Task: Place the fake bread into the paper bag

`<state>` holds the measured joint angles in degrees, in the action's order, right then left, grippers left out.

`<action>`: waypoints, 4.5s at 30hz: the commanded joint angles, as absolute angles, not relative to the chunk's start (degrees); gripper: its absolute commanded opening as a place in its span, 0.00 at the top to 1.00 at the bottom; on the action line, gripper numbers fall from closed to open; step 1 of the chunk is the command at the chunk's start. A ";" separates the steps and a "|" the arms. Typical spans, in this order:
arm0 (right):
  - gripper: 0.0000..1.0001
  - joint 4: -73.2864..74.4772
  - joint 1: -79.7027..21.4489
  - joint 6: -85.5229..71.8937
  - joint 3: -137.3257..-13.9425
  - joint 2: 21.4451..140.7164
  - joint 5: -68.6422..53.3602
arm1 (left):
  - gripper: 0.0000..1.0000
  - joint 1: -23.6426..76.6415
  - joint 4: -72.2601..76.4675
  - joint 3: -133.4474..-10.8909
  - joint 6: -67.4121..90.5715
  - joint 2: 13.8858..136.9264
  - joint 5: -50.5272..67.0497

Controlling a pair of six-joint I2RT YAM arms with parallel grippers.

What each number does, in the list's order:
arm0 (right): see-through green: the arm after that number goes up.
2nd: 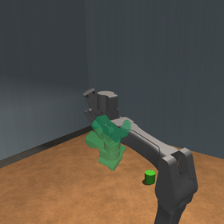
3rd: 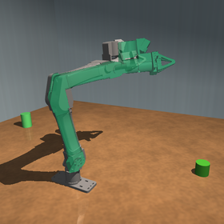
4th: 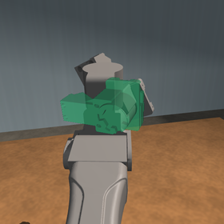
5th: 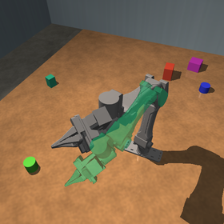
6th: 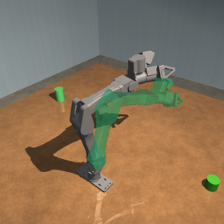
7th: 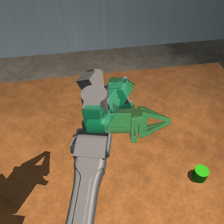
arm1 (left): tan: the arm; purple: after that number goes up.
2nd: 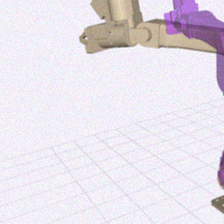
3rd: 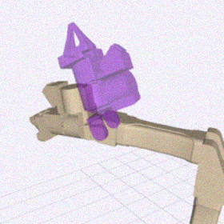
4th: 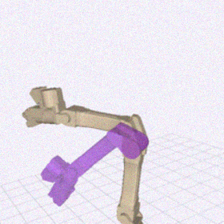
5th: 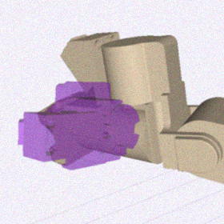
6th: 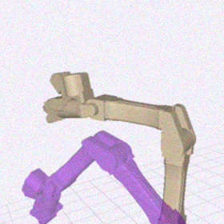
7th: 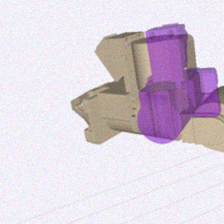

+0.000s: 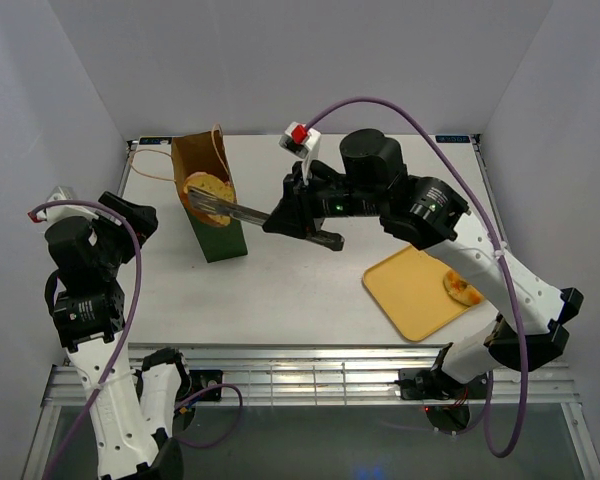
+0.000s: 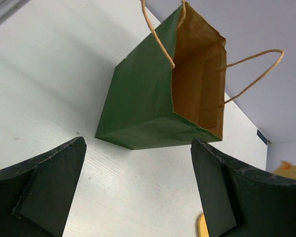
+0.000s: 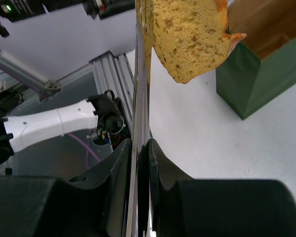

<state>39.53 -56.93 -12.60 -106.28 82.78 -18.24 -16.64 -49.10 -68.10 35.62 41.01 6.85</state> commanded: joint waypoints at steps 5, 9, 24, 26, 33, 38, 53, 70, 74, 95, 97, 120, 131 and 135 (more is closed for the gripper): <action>0.92 31.12 -56.95 -8.18 -122.24 91.66 -23.72 | 0.02 -16.44 -49.83 -67.77 33.40 38.85 0.88; 0.92 27.35 -56.95 -6.59 -125.51 95.44 -23.82 | 0.02 -16.44 -49.39 -66.18 33.57 38.67 0.88; 0.92 16.09 -54.50 -6.24 -120.94 101.94 -18.28 | 0.02 -15.73 -50.54 -69.42 35.42 40.69 -3.43; 0.92 15.82 -53.88 -6.59 -121.02 102.83 -19.76 | 0.02 -15.73 -50.36 -70.05 35.42 41.48 -2.73; 0.92 14.86 -50.89 -8.09 -119.27 105.47 -22.94 | 0.02 -15.73 -49.05 -69.44 35.25 41.75 -0.70; 0.92 14.68 -49.48 -9.31 -116.11 105.91 -23.55 | 0.02 -15.73 -48.34 -67.85 35.07 41.05 -0.09; 0.78 17.57 -48.96 -10.02 -116.28 107.23 -22.24 | 0.02 -15.73 -47.99 -66.62 34.89 40.08 3.16; 0.57 18.63 -48.25 -10.37 -116.37 107.23 -21.71 | 0.02 -15.73 -47.64 -65.30 35.07 39.64 3.43; 0.53 19.16 -48.25 -10.28 -116.46 107.05 -21.62 | 0.02 -15.73 -47.37 -64.69 35.07 39.20 3.51; 0.53 28.29 -48.87 -9.58 -98.89 80.45 -11.36 | 0.02 -15.73 -43.77 -61.26 36.47 38.76 7.73; 0.52 31.98 -48.96 -9.58 -95.91 77.62 -6.62 | 0.02 -15.82 -43.42 -61.26 36.47 39.02 8.69; 0.47 74.79 -39.04 -28.48 -85.52 69.52 28.84 | 0.02 -15.73 -34.11 -54.50 37.09 42.27 22.05; 0.49 74.88 -31.21 -29.36 -78.49 76.11 27.94 | 0.02 -15.73 -26.72 -50.72 39.46 46.40 29.09; 0.49 74.88 -29.09 -29.36 -75.24 77.60 30.67 | 0.02 -15.73 -24.44 -48.34 40.25 46.93 30.50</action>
<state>73.69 -30.37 -28.36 -76.60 77.41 27.11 -15.90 -27.42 -49.63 39.55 47.07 27.77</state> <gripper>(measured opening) 0.517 0.978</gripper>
